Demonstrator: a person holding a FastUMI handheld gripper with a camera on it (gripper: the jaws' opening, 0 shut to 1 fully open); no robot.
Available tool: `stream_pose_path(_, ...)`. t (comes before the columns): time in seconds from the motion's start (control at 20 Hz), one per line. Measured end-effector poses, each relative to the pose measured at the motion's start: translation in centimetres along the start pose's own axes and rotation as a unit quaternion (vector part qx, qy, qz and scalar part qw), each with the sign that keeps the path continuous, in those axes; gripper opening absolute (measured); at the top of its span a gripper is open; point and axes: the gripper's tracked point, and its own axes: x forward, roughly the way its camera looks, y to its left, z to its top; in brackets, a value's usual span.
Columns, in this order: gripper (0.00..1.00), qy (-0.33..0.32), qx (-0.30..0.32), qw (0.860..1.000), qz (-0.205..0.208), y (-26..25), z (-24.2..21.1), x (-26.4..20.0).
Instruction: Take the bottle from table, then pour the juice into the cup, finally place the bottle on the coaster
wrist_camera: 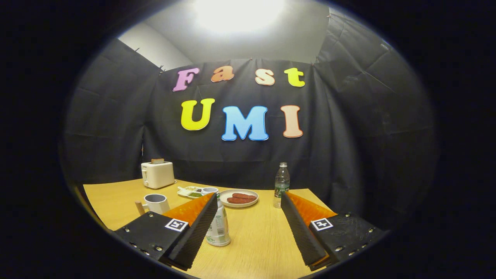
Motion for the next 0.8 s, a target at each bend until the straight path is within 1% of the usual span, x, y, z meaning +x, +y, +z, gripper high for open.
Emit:
stream_pose_path(0.2,0.99,0.013,-0.004,1.000,0.010,2.0,-1.9,0.5)
stream_pose_path(0.35,1.00,0.028,0.005,0.999,0.021,3.4,-3.7,1.4)
stream_pose_path(0.8,0.99,0.071,0.012,0.997,0.036,5.7,-7.9,4.3)
